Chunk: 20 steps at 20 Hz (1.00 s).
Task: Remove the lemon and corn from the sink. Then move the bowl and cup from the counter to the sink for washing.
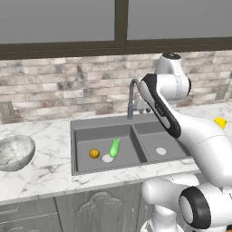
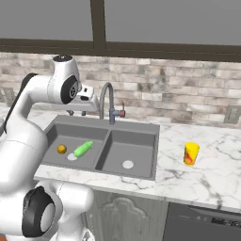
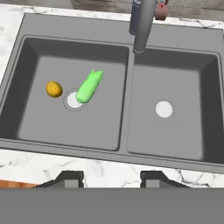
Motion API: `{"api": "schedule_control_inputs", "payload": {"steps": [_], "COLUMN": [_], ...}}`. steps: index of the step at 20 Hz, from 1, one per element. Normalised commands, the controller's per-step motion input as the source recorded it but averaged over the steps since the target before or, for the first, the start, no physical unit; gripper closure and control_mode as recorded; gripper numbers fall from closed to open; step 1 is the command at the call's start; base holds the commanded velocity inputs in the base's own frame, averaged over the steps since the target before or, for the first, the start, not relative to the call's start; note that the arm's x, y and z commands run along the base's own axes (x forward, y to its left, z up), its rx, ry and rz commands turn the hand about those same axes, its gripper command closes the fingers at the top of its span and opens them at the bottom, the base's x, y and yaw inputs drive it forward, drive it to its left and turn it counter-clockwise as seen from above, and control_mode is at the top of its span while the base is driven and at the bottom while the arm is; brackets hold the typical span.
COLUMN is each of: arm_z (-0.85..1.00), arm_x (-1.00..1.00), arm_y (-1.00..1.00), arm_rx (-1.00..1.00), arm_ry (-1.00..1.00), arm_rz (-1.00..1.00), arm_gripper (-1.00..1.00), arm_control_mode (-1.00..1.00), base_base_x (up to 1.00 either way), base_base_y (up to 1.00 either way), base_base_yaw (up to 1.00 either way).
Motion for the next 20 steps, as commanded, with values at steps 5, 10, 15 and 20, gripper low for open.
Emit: {"api": "schedule_control_inputs", "payload": {"steps": [5,10,15,20], "arm_z": [0.00,0.00,0.00,-0.01], "arm_x": [-0.05,-0.10,-0.08,-0.02], "arm_y": [0.03,0.18,0.23,0.20], "arm_rx": [0.00,0.00,0.00,0.00], "arm_ry": [0.00,0.00,0.00,0.00], "arm_rz": [-0.01,-0.06,-0.07,-0.08], "arm_gripper": [-1.00,-1.00,-1.00,-1.00], "arm_control_mode": [-1.00,-1.00,-1.00,-1.00], "base_base_x": [0.00,0.00,0.00,0.00], "base_base_y": [0.00,0.00,0.00,0.00], "base_base_yaw": [0.00,0.00,0.00,0.00]}}
